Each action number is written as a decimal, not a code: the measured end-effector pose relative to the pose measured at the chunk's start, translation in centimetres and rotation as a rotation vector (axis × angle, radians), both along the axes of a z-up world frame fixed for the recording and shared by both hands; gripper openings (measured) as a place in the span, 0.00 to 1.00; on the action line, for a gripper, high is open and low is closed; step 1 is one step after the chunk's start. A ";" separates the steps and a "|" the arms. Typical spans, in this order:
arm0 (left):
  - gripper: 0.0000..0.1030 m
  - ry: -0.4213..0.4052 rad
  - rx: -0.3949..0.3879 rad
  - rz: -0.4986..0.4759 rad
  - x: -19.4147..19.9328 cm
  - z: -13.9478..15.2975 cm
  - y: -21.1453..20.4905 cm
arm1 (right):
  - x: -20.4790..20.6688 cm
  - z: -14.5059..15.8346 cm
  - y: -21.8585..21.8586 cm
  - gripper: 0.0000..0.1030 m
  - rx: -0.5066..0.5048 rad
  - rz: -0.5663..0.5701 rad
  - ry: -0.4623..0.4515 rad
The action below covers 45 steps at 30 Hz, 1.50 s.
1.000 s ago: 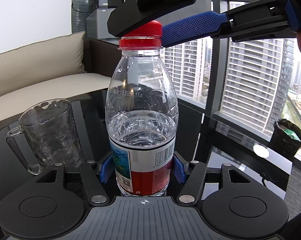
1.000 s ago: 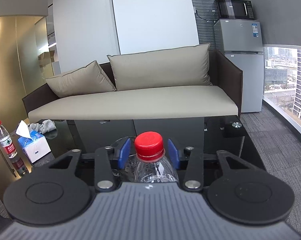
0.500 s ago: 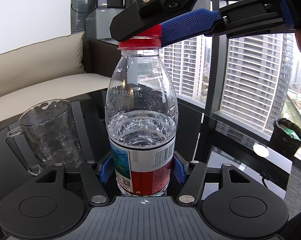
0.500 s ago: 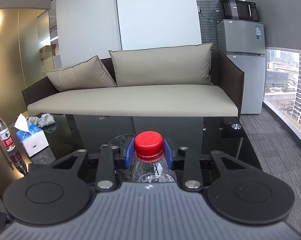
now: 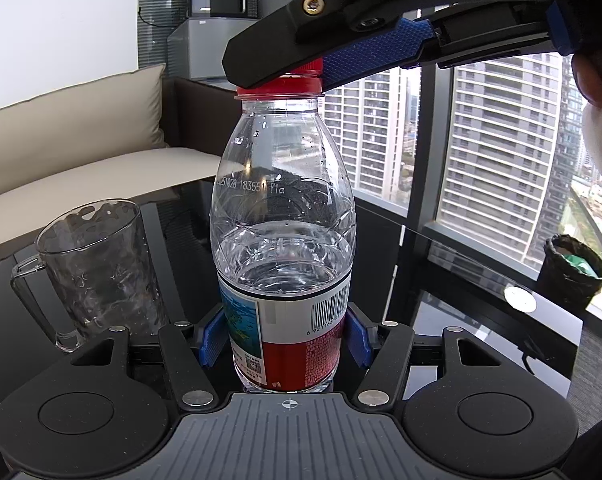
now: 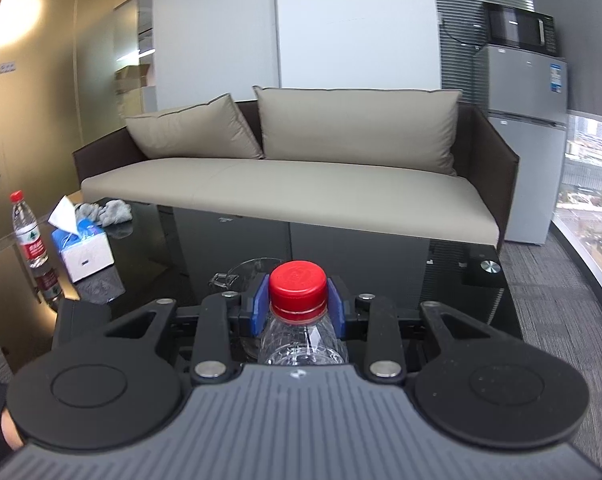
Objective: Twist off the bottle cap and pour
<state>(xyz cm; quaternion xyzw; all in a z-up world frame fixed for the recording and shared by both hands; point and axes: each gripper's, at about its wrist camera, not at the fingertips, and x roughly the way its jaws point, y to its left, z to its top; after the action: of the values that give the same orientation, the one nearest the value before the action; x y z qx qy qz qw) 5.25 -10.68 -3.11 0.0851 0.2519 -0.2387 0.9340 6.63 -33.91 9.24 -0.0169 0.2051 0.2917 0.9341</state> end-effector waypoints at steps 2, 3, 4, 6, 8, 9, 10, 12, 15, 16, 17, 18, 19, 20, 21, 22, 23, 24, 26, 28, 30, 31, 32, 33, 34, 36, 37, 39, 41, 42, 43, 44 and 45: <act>0.55 -0.001 0.001 -0.001 0.0 0.0 0.1 | 0.2 0.0 -0.2 0.32 -0.003 0.019 0.001; 0.55 -0.002 0.002 -0.001 0.0 0.0 0.1 | 0.2 0.1 -0.2 0.32 -0.005 0.028 0.002; 0.55 -0.002 0.002 -0.001 0.0 0.0 0.1 | 0.3 0.1 -0.2 0.32 -0.005 0.033 0.004; 0.55 -0.002 0.001 -0.001 0.0 0.0 0.1 | 0.4 0.0 -0.4 0.32 0.010 0.030 0.014; 0.55 -0.002 0.002 -0.002 0.0 0.0 0.1 | 0.2 0.0 -0.3 0.32 0.023 0.014 0.016; 0.55 -0.002 0.002 -0.002 0.0 0.0 0.1 | 0.2 -0.1 -0.3 0.32 0.029 0.005 0.017; 0.55 -0.002 0.003 -0.003 -0.1 0.0 -0.1 | 0.1 -0.1 -0.3 0.33 0.036 -0.003 0.018; 0.55 -0.002 0.004 -0.004 -0.2 0.1 -0.6 | -0.3 0.0 0.0 0.33 0.043 -0.033 0.011; 0.55 -0.003 0.004 -0.003 -0.4 0.0 -1.0 | -0.8 0.0 0.9 0.41 0.028 -0.114 0.011; 0.55 -0.003 0.005 -0.003 -0.4 0.0 -1.1 | -1.0 0.0 1.3 0.45 0.017 -0.143 0.014; 0.55 -0.003 0.005 -0.003 -0.5 0.0 -1.3 | -1.1 0.0 1.5 0.47 0.011 -0.164 0.013; 0.55 -0.003 0.005 -0.002 -0.6 0.0 -1.4 | -1.2 0.0 1.8 0.47 0.009 -0.180 0.012; 0.55 -0.003 0.005 -0.002 -0.6 0.0 -1.5 | -1.4 0.0 2.0 0.47 0.006 -0.197 0.010; 0.55 -0.003 0.005 -0.002 -0.7 0.0 -1.6 | -1.5 0.0 2.3 0.47 0.007 -0.222 0.013; 0.55 -0.003 0.005 -0.002 -0.7 0.0 -1.7 | -1.7 0.0 2.5 0.47 0.009 -0.241 0.020; 0.55 -0.004 0.005 -0.002 -0.7 0.0 -1.8 | -1.7 0.1 2.7 0.47 0.011 -0.251 0.027; 0.55 -0.003 0.004 -0.001 -0.8 0.0 -2.0 | -1.8 0.1 2.8 0.47 0.015 -0.257 0.029; 0.55 -0.002 0.004 -0.001 -0.8 0.0 -2.1 | -1.9 0.2 3.0 0.47 0.018 -0.255 0.030; 0.55 -0.002 0.003 0.000 -0.7 -0.1 -2.2 | -2.0 0.3 3.3 0.46 0.014 -0.256 0.037; 0.55 -0.001 0.003 0.000 -0.7 -0.1 -2.3 | -2.0 0.4 3.7 0.47 0.010 -0.255 0.041; 0.55 -0.001 0.003 0.001 -0.8 -0.2 -2.3 | -2.0 0.5 3.9 0.46 0.007 -0.251 0.043; 0.55 -0.002 0.004 0.001 -0.8 -0.2 -2.3 | -2.0 0.4 4.0 0.46 0.005 -0.249 0.043; 0.55 -0.002 0.003 0.000 -0.8 -0.2 -2.4 | -2.0 0.4 4.0 0.46 0.002 -0.248 0.039; 0.55 -0.002 0.003 0.000 -0.8 -0.3 -2.5 | -2.0 0.4 4.0 0.46 0.003 -0.248 0.038; 0.55 -0.003 0.003 0.000 -0.9 -0.3 -2.7 | -2.0 0.4 3.9 0.45 0.006 -0.247 0.037; 0.55 -0.003 0.003 0.000 -0.9 -0.2 -2.4 | -1.9 0.3 3.7 0.42 0.010 -0.243 0.034; 0.55 -0.003 0.002 0.000 -0.8 -0.2 -2.3 | -1.9 0.3 3.7 0.39 0.009 -0.241 0.033; 0.55 -0.003 0.002 -0.001 -0.8 -0.2 -2.2 | -1.7 0.3 3.4 0.35 -0.003 -0.221 0.030; 0.55 -0.006 0.003 -0.003 -0.7 -0.3 -2.1 | -1.5 0.3 3.0 0.32 -0.007 -0.196 0.028; 0.55 -0.008 0.003 -0.004 -0.6 -0.3 -2.0 | -1.4 0.3 2.8 0.32 -0.009 -0.183 0.027; 0.55 -0.009 0.004 -0.005 -0.6 -0.4 -2.0 | -1.4 0.3 2.7 0.32 -0.012 -0.174 0.025; 0.55 -0.010 0.004 -0.006 -0.6 -0.5 -2.0 | -1.3 0.3 2.6 0.32 -0.018 -0.161 0.018; 0.55 -0.012 0.005 -0.007 -0.5 -0.5 -2.0 | -1.2 0.2 2.4 0.32 -0.020 -0.149 0.013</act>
<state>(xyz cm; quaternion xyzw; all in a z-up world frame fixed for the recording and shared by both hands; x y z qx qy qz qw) 4.74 -12.72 -3.62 0.0894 0.2468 -0.2408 0.9344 5.39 -31.46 9.48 -0.0089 0.2148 0.2193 0.9517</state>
